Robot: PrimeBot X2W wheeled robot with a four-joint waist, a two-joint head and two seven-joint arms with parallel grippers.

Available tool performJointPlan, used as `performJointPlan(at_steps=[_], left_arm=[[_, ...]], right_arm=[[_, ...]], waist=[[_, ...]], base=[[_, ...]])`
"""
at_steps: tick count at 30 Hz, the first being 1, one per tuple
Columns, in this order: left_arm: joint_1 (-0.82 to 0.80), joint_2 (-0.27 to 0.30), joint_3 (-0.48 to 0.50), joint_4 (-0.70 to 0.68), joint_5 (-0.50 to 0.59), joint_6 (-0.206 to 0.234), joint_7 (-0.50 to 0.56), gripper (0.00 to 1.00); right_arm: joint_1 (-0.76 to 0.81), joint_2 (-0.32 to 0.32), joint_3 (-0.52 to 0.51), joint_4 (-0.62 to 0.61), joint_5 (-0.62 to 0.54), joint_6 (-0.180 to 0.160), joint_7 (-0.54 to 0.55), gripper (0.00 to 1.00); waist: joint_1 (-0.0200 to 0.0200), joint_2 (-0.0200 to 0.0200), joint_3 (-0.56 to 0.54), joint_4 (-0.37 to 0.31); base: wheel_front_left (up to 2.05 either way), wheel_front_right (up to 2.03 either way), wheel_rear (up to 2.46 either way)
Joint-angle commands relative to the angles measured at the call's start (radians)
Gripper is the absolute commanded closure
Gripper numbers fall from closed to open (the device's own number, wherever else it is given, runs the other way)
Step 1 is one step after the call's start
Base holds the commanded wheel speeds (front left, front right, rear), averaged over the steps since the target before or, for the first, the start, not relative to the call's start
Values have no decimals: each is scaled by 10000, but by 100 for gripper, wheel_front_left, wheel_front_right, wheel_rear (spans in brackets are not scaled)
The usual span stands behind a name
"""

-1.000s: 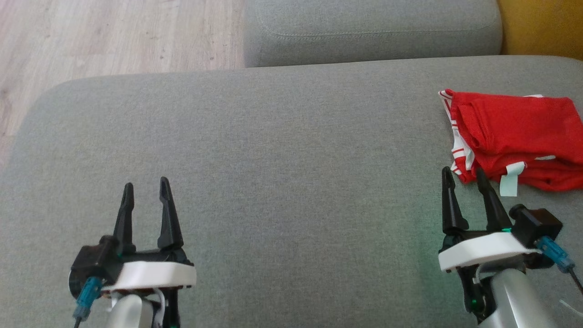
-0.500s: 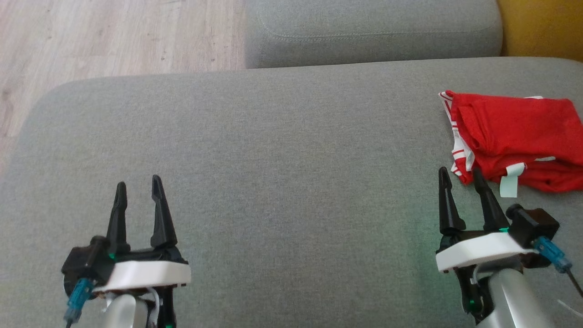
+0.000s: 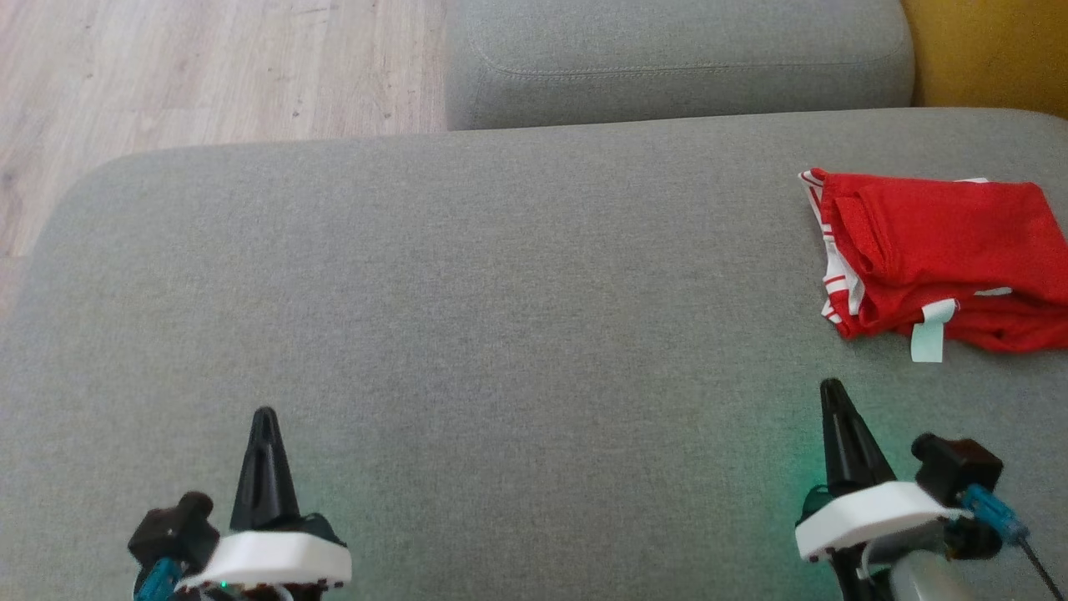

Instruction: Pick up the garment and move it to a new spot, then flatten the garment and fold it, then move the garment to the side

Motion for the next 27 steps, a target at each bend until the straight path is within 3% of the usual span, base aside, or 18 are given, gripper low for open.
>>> performJointPlan(at_steps=[1, 27], left_arm=[[-341, 2, 64, -289, -269, -28, 84, 100], [-440, 17, 433, -405, -2680, -248, 794, 100]], right_arm=[[-377, -12, -52, -325, 294, 0, 68, 100], [-369, -19, -382, -711, 2985, -2, 788, 100]], waist=[[0, 0, -3, -4], [0, 0, -49, -63]], base=[[0, 0, 0], [0, 0, 0]])
